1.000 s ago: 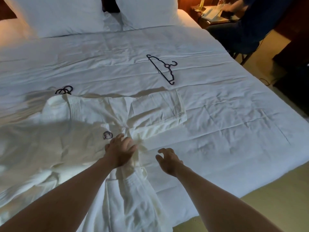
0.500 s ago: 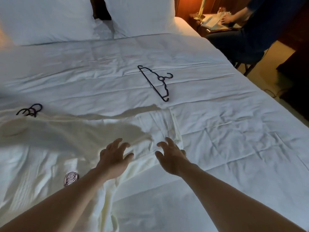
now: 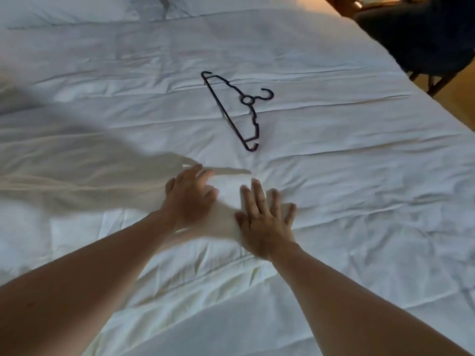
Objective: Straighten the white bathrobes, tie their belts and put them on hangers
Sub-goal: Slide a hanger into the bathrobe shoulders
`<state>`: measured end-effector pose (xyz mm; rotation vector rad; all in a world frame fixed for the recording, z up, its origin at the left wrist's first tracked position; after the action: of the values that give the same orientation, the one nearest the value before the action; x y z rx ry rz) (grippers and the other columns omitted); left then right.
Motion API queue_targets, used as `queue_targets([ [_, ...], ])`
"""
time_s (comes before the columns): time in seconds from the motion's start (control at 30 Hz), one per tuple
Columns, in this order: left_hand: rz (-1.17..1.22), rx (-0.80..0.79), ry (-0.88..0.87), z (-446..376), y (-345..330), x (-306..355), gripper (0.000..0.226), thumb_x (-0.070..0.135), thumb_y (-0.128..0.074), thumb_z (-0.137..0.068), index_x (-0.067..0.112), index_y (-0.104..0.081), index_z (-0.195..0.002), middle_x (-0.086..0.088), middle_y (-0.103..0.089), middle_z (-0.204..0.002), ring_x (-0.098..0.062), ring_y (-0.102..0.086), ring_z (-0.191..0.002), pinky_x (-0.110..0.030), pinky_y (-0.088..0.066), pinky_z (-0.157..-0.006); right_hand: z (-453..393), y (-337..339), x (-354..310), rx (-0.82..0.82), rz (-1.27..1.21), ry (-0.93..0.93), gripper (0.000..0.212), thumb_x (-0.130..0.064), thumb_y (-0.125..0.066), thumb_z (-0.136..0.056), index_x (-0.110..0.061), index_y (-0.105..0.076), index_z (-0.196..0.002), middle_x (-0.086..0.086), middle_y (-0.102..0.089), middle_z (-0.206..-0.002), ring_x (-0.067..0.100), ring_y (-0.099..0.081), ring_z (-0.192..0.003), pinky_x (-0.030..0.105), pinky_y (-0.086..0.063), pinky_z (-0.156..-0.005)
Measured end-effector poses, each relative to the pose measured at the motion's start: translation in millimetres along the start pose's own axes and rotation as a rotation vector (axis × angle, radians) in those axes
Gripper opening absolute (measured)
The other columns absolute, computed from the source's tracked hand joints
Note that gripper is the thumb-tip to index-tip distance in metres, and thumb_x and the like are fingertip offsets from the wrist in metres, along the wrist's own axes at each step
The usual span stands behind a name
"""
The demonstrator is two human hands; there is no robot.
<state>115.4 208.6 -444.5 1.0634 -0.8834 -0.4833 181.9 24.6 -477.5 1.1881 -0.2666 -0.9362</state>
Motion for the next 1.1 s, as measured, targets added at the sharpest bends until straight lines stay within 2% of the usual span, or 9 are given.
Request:
queue_targets([
  [0.07, 0.066, 0.068, -0.021, -19, -4, 13, 0.046, 0.043, -0.048, -0.093, 0.033, -0.052, -0.138, 0.007, -0.047, -0.147, -0.02, -0.039, -0.14, -0.043, -0.026, -0.113, -8, -7, 2, -0.032, -0.086, 0.016, 0.06, -0.06, -0.006, -0.102, -0.049, 0.031, -0.149, -0.021, 0.047, -0.152, 0.027, 0.035, -0.148, 0.066, 0.019, -0.115],
  [0.17, 0.079, 0.107, -0.08, -49, -8, 35, 0.042, 0.035, -0.053, -0.095, 0.031, -0.051, -0.136, 0.004, -0.051, -0.141, -0.025, -0.044, -0.135, -0.048, -0.034, -0.11, -14, -9, 9, -0.068, -0.153, 0.001, 0.061, -0.059, -0.011, -0.102, -0.053, 0.03, -0.147, -0.012, 0.043, -0.157, 0.024, 0.039, -0.146, 0.062, 0.024, -0.114],
  [0.3, -0.144, 0.042, -0.161, -91, -14, 62, 0.062, 0.022, -0.053, -0.096, 0.035, -0.029, -0.152, 0.001, -0.015, -0.165, -0.03, -0.024, -0.147, -0.053, -0.031, -0.11, -17, -11, 8, -0.092, -0.191, -0.01, 0.061, -0.059, -0.015, -0.102, -0.055, 0.028, -0.146, -0.009, 0.044, -0.157, 0.022, 0.042, -0.144, 0.061, 0.026, -0.113],
  [0.43, -0.364, -0.104, -0.254, -122, -30, 82, 0.088, 0.043, -0.063, -0.092, 0.038, -0.005, -0.158, 0.006, 0.006, -0.168, -0.03, -0.008, -0.152, -0.055, -0.025, -0.113, -20, -15, 10, -0.127, -0.209, -0.014, 0.062, -0.059, -0.016, -0.102, -0.057, 0.029, -0.145, -0.011, 0.047, -0.155, 0.022, 0.046, -0.141, 0.059, 0.028, -0.112],
  [0.57, -0.403, -0.097, -0.264, -125, -41, 88, 0.088, 0.052, -0.069, -0.082, 0.034, -0.021, -0.154, 0.0, -0.022, -0.161, -0.032, -0.025, -0.145, -0.056, -0.03, -0.109, -22, -18, 10, -0.141, -0.224, -0.013, 0.063, -0.06, -0.018, -0.102, -0.057, 0.028, -0.146, -0.012, 0.047, -0.154, 0.02, 0.047, -0.139, 0.057, 0.032, -0.11],
  [0.7, -0.092, 0.029, -0.294, -118, -25, 81, 0.056, 0.019, -0.065, -0.083, 0.031, -0.054, -0.135, -0.008, -0.053, -0.131, -0.035, -0.051, -0.121, -0.05, -0.044, -0.101, -23, -20, 11, -0.128, -0.229, -0.009, 0.064, -0.061, -0.02, -0.101, -0.057, 0.025, -0.146, -0.01, 0.045, -0.156, 0.021, 0.046, -0.141, 0.058, 0.031, -0.11],
  [0.8, 0.033, 0.099, -0.338, -106, -9, 71, 0.045, 0.004, -0.061, -0.09, 0.017, -0.062, -0.133, -0.011, -0.06, -0.123, -0.033, -0.058, -0.113, -0.043, -0.048, -0.098, -24, -19, 11, -0.129, -0.225, -0.006, 0.064, -0.061, -0.02, -0.101, -0.057, 0.024, -0.147, -0.009, 0.042, -0.158, 0.023, 0.043, -0.143, 0.061, 0.027, -0.112],
  [0.93, 0.18, 0.265, -0.407, -63, 18, 56, 0.03, 0.007, -0.066, -0.088, 0.005, -0.073, -0.117, -0.009, -0.069, -0.116, -0.025, -0.064, -0.106, -0.026, -0.047, -0.098, -21, -15, 11, -0.147, -0.201, -0.029, 0.064, -0.064, -0.02, -0.1, -0.059, 0.023, -0.146, -0.009, 0.039, -0.16, 0.023, 0.04, -0.146, 0.062, 0.024, -0.112],
  [1.1, 0.264, 0.508, -0.319, 5, 79, 22, 0.025, 0.004, -0.057, -0.094, 0.007, -0.073, -0.113, -0.004, -0.069, -0.121, -0.016, -0.061, -0.113, -0.002, -0.032, -0.095, -24, -1, 3, -0.281, 0.01, -0.122, 0.067, -0.069, -0.017, -0.098, -0.057, 0.029, -0.145, -0.005, 0.041, -0.159, 0.028, 0.031, -0.15, 0.068, 0.013, -0.115],
])
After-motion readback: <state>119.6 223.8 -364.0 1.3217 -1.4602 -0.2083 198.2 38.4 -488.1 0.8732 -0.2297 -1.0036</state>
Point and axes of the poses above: each hand's wrist, its own z-axis away from the middle knuckle, its own y-axis out of the back of the hand, x = y × z, the point moved 7 cm from there along -z, towards the middle knuckle
